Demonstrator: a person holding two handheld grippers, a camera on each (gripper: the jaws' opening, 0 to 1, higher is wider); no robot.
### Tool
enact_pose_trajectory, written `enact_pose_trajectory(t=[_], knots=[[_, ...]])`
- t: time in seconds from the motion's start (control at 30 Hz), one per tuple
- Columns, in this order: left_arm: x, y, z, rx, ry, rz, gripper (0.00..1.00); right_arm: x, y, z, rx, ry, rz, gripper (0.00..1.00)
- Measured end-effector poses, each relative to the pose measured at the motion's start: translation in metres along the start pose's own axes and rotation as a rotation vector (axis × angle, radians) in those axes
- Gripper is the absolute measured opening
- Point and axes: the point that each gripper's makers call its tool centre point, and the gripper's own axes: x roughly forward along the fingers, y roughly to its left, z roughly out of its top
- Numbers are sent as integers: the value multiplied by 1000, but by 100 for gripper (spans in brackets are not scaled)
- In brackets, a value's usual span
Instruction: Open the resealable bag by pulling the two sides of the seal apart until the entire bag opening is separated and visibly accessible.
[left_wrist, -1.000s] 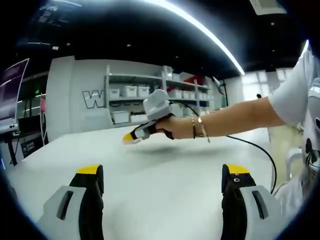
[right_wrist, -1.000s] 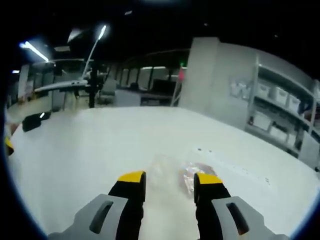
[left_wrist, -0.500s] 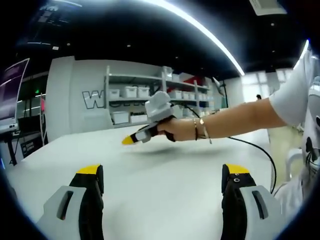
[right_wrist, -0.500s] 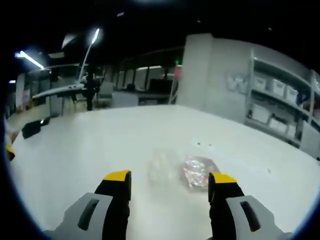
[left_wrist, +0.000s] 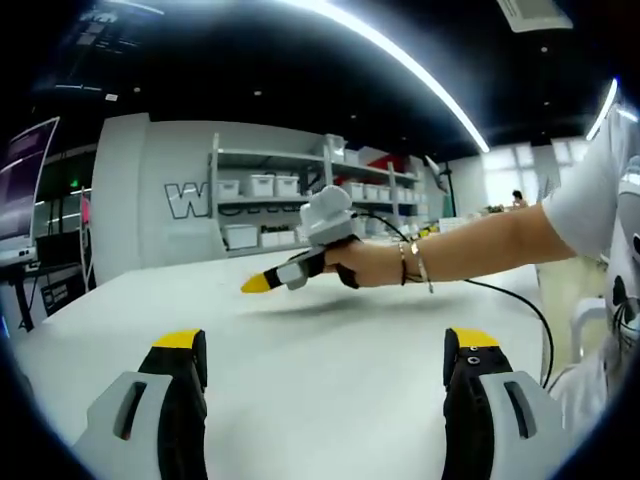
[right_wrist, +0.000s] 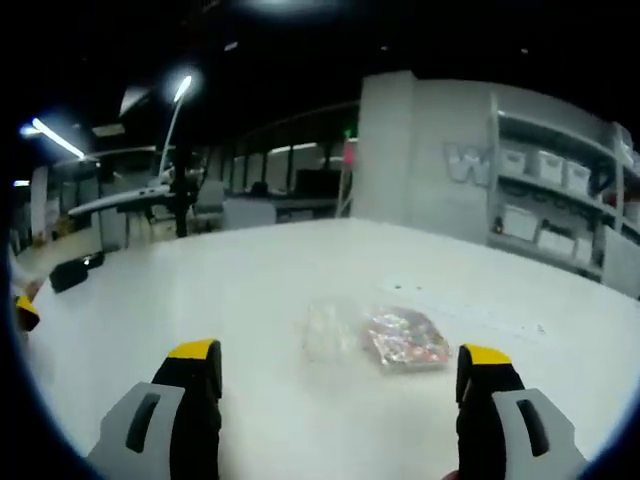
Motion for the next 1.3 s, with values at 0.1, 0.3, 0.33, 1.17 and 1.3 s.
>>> enact_pose_trajectory(t=[0.1, 0.3, 0.33, 1.17, 1.3], knots=[[0, 0, 0, 0, -1, 1, 97, -8, 4, -1, -19, -9, -1, 99], [0, 0, 0, 2, -2, 3, 97, -16, 8, -2, -12, -16, 4, 99], [0, 1, 0, 2, -2, 4, 97, -17, 8, -1, -12, -16, 3, 99], [0, 2, -2, 8, 2, 5, 97, -48, 8, -12, 12, -24, -25, 99], [0, 2, -2, 9, 3, 4, 97, -52, 10, -16, 18, -21, -23, 99]])
